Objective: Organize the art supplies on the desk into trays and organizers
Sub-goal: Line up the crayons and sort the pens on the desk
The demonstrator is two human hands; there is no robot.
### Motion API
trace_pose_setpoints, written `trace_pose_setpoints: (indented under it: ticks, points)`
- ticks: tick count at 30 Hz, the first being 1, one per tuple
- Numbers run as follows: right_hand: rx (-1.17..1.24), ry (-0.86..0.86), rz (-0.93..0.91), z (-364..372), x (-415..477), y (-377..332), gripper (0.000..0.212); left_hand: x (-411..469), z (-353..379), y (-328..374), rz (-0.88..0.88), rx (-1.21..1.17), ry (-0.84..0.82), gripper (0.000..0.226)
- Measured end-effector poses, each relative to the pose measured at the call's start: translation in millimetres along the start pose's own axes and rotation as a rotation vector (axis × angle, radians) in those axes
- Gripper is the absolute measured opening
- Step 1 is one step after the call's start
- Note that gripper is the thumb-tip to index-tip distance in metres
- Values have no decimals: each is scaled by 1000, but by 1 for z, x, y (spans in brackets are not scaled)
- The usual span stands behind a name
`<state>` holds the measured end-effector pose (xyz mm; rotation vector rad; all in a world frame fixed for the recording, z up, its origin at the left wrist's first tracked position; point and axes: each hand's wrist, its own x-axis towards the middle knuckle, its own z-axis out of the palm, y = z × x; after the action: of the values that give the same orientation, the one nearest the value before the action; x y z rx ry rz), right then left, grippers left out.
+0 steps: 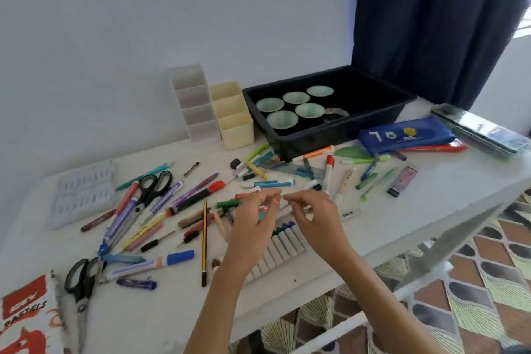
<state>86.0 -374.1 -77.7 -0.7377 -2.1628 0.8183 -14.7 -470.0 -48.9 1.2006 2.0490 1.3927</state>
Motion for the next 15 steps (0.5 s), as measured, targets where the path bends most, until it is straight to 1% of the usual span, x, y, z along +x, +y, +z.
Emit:
trace_pose_setpoints:
  ticks: [2,5,9,12,15]
  points:
    - [-3,37,42,-20,6,16,21,16,24,11,42,-3,-21,24]
    - [-21,56,114,-48,17,43,23,40,62,27,55,-35,-34,22]
    - [-17,91,149,-89,32,80,26,72,113,43,34,-98,-67,20]
    - [-59,123,177,-131,48,119,23,98,160,61,53,-112,-86,19]
    - [-84,159,291,-165,64,157,25,118,199,74,39,-100,-116,19]
